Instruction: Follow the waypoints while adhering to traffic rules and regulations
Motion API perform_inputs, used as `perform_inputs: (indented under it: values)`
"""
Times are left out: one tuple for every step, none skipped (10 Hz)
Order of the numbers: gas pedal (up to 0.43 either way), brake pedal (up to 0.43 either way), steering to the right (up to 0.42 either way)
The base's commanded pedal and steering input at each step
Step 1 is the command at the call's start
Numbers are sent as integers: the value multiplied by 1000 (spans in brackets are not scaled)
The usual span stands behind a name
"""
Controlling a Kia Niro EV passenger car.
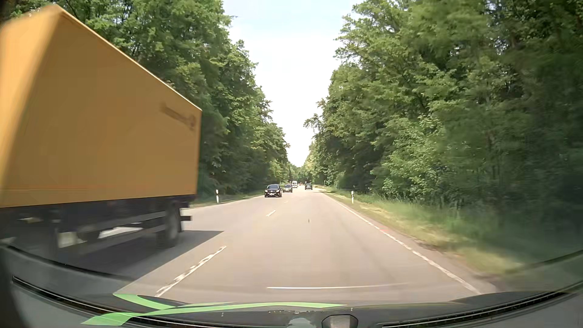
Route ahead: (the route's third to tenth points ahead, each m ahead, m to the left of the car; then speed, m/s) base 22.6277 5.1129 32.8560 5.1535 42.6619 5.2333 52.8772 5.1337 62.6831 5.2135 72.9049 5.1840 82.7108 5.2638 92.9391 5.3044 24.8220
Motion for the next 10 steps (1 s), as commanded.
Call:
perform_inputs:
  values:
    - [280, 0, -3]
    - [268, 0, -3]
    - [268, 0, -3]
    - [260, 0, -3]
    - [260, 0, -3]
    - [260, 0, -3]
    - [260, 0, -3]
    - [260, 0, -3]
    - [260, 0, -3]
    - [260, 0, -3]
